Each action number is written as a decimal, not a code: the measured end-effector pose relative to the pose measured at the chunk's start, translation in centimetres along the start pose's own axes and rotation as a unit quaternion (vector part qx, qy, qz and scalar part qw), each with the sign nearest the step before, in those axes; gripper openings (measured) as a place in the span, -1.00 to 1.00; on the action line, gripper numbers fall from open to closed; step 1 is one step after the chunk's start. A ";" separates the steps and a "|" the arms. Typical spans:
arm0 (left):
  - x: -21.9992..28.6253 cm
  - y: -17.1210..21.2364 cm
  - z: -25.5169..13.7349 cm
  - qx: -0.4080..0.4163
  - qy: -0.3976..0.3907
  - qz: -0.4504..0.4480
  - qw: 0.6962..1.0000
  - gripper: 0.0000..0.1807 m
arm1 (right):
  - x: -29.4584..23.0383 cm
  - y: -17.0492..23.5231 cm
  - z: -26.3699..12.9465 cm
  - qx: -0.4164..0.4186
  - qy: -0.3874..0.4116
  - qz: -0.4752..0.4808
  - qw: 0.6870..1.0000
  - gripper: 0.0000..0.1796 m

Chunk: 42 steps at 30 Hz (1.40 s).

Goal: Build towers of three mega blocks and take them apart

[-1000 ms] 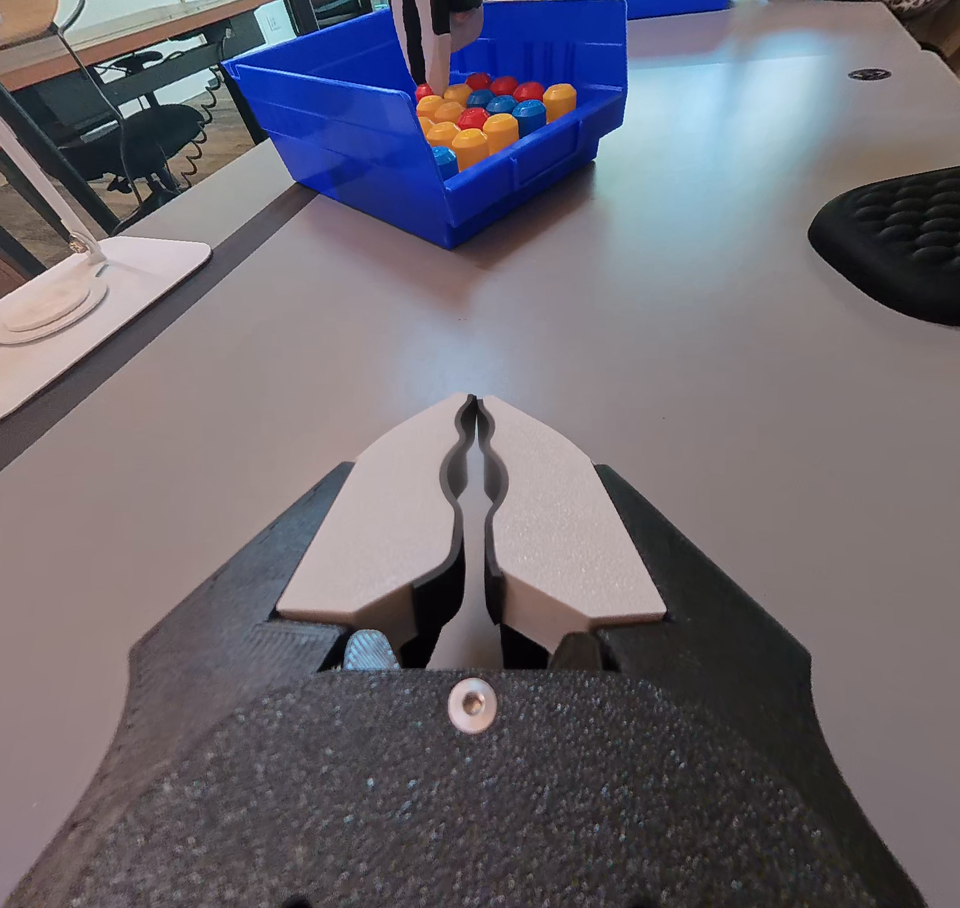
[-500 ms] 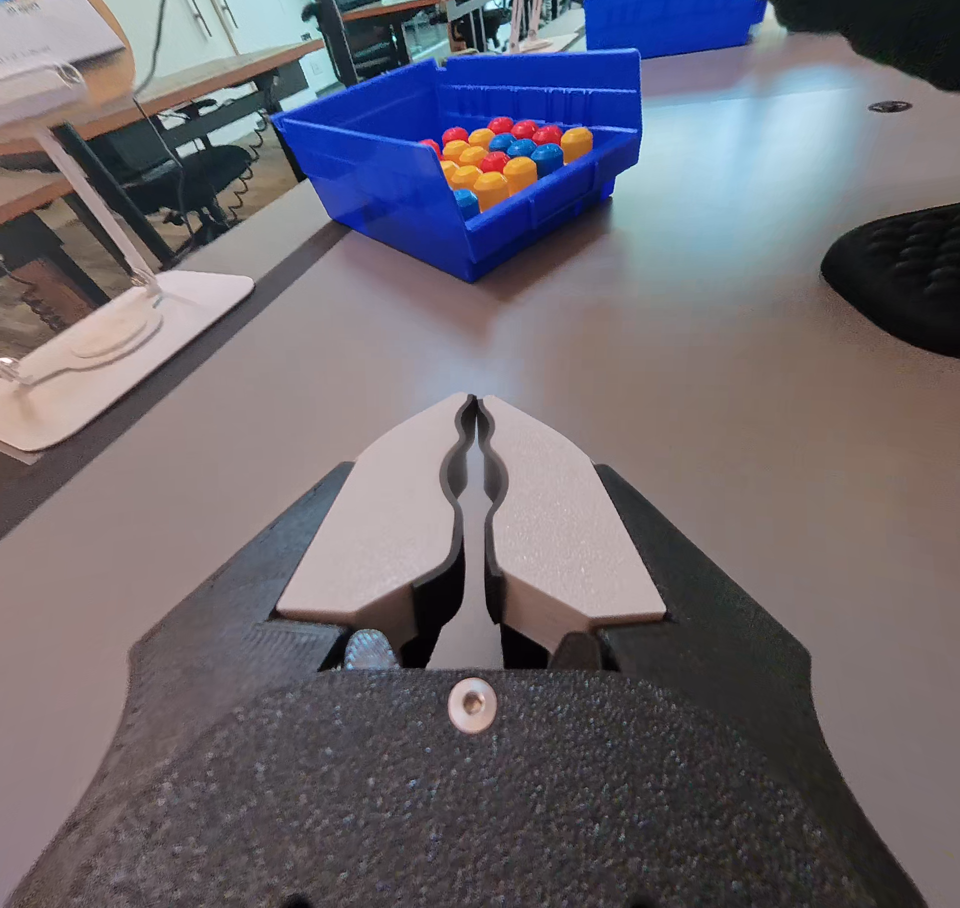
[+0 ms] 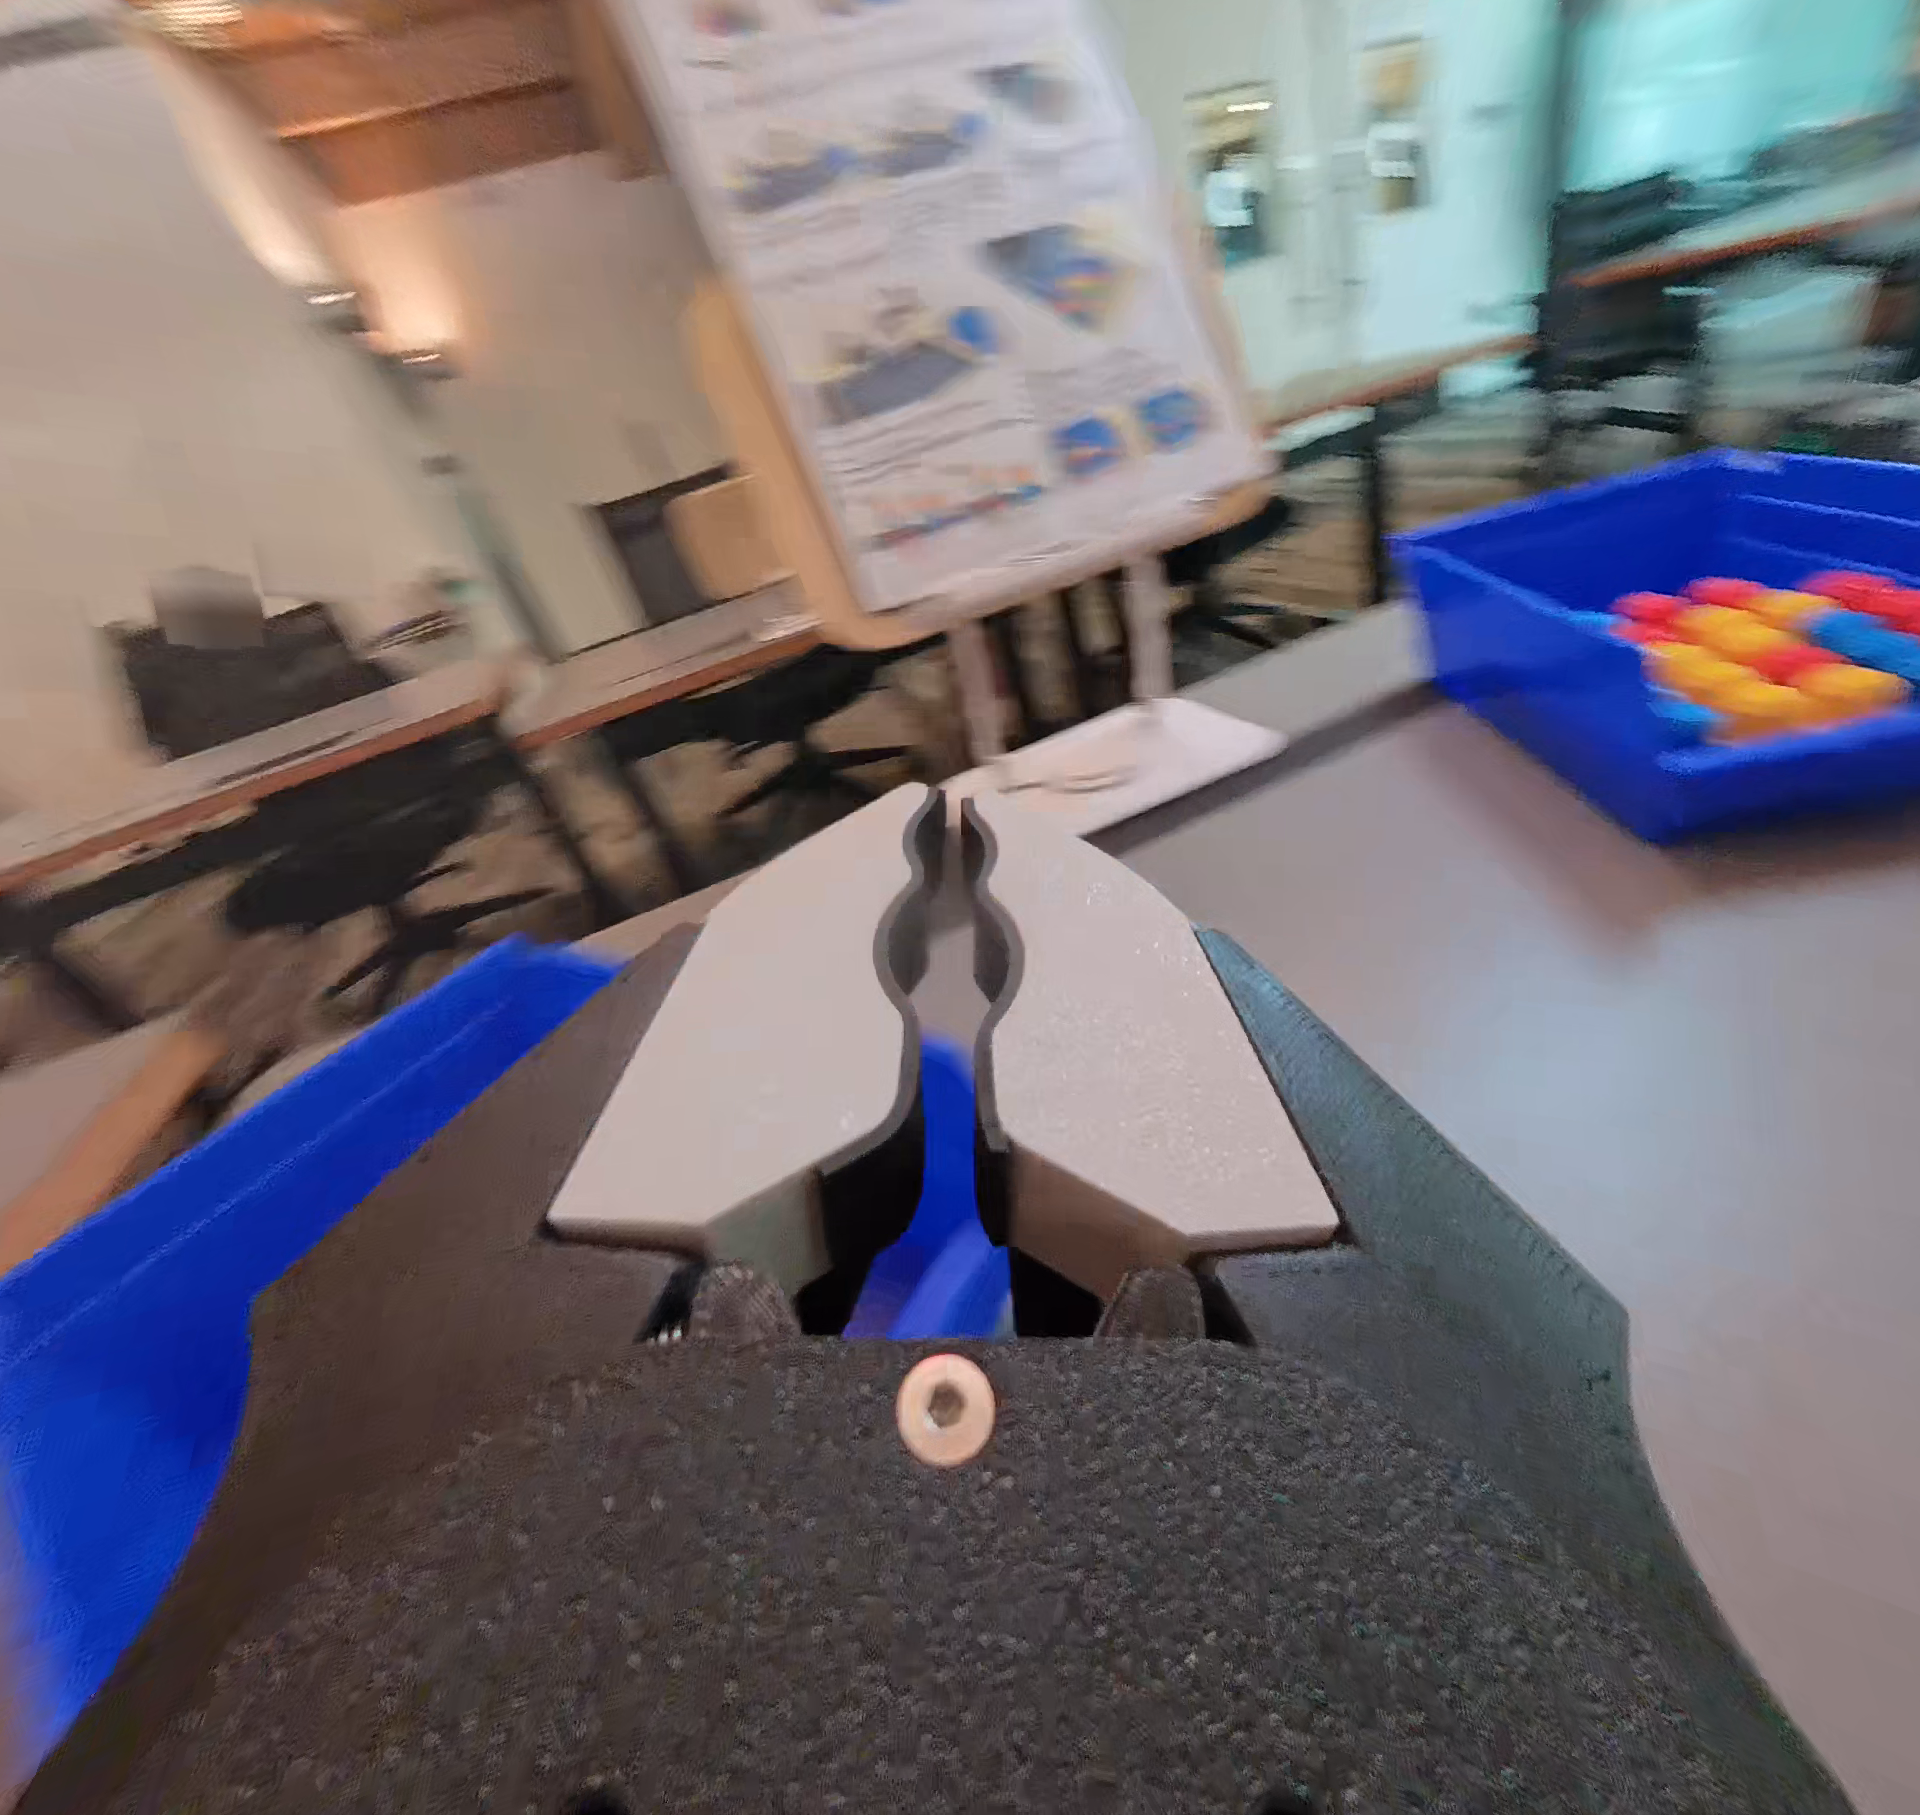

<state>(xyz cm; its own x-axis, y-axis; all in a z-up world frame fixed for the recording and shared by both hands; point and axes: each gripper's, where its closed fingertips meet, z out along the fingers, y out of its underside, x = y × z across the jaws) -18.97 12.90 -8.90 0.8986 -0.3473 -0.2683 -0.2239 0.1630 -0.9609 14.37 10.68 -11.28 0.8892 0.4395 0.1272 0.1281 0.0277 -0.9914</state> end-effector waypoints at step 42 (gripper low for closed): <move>13.7 11.5 4.4 -0.281 0.167 -0.047 0.944 -0.64 | 16.9 12.8 -3.6 -0.176 0.211 0.097 0.957 -0.32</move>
<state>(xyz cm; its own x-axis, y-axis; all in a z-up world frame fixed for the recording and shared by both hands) -7.64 14.06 -23.35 0.7760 -0.6233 -0.0964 -0.3982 -0.3656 -0.8413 32.63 15.23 -21.73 0.9999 0.0019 0.0166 0.0162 -0.3537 -0.9352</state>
